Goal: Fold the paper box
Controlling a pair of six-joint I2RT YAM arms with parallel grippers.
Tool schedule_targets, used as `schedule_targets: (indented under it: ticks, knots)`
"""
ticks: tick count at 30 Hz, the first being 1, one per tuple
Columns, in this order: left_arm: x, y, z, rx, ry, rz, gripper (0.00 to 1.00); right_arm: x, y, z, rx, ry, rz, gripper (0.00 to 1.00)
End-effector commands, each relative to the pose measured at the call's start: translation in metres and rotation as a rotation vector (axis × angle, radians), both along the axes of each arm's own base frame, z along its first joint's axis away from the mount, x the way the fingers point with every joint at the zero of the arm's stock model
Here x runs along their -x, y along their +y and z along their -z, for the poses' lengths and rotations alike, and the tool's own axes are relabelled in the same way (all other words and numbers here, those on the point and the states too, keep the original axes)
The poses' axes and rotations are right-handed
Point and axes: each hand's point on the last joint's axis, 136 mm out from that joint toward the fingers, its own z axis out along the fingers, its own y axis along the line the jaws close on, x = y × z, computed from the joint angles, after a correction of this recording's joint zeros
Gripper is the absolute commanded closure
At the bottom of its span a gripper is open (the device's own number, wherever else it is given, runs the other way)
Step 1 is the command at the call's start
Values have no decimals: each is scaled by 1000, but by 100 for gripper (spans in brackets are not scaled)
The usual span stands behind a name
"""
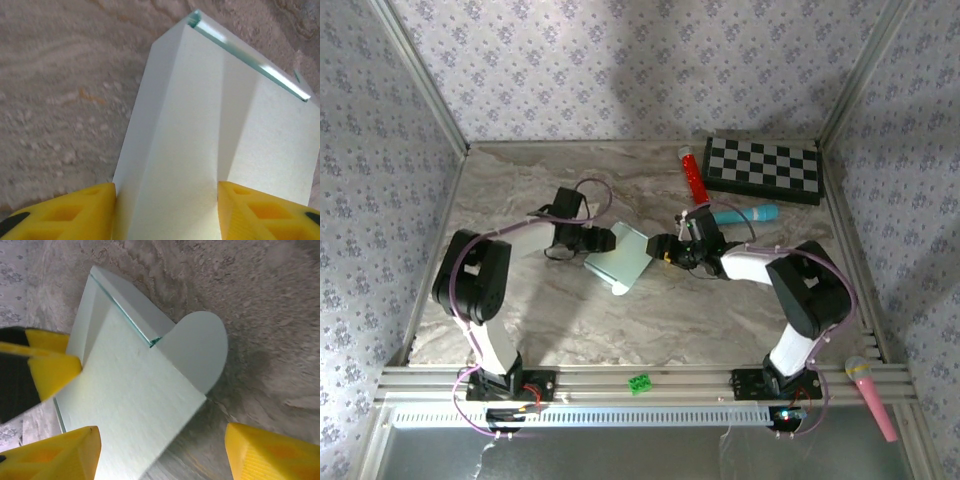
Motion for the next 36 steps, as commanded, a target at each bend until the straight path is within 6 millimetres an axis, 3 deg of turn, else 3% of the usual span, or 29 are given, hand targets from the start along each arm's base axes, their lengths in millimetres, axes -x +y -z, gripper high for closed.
schedule_targets:
  ticks: [1, 8, 18, 28, 36]
  knots:
    - [5, 4, -11, -31, -3, -122, 51, -1, 15, -4, -77, 2, -12, 32]
    - [13, 7, -7, -33, 40, -268, 54, 4, 19, 4, -78, 23, -26, 33]
    - [17, 2, 3, -46, 62, -270, 61, 9, 31, 12, -158, 62, -53, 40]
    - [17, -4, 5, -19, 66, -242, 60, 10, 51, -2, -227, 31, -108, 49]
    - [16, -21, 2, 68, 67, -190, 59, 8, 63, -31, -258, -54, -127, 50]
